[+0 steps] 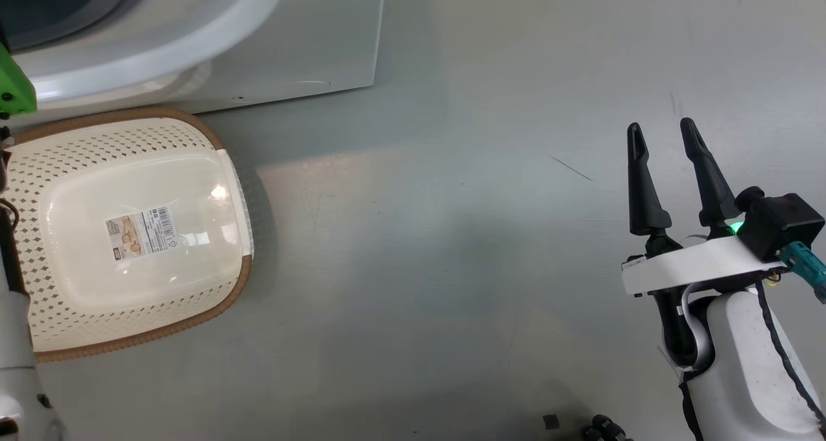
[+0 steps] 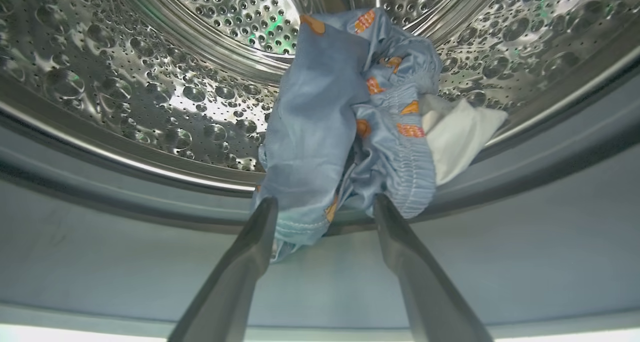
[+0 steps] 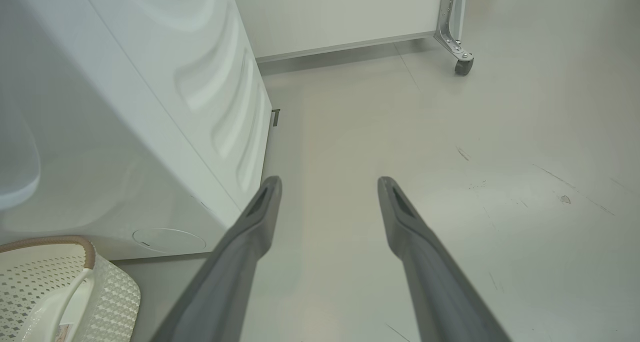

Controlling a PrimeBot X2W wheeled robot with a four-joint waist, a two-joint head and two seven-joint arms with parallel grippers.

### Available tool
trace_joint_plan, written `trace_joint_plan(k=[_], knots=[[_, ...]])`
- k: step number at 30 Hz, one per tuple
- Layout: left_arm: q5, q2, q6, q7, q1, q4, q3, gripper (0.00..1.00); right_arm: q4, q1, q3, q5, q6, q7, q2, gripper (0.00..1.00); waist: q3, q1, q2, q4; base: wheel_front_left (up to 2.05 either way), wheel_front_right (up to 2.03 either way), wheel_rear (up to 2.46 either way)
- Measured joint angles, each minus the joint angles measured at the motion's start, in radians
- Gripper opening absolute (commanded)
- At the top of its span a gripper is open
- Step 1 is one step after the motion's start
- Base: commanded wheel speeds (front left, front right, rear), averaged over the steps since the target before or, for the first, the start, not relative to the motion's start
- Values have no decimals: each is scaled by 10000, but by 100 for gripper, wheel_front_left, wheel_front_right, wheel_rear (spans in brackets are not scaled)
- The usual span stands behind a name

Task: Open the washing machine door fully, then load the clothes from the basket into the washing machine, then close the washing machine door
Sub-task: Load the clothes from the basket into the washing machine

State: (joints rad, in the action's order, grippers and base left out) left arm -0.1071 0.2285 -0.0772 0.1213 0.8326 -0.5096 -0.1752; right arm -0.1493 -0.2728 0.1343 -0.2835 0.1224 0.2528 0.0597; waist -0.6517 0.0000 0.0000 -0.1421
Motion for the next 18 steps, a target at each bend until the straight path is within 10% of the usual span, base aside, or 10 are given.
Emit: trace_joint_plan(k=[18], knots=[[-499, -217, -190, 270, 1004, -788, 148, 100, 58, 3, -44, -128, 0, 0, -12, 100, -322, 0, 0, -17, 0, 0, 0]])
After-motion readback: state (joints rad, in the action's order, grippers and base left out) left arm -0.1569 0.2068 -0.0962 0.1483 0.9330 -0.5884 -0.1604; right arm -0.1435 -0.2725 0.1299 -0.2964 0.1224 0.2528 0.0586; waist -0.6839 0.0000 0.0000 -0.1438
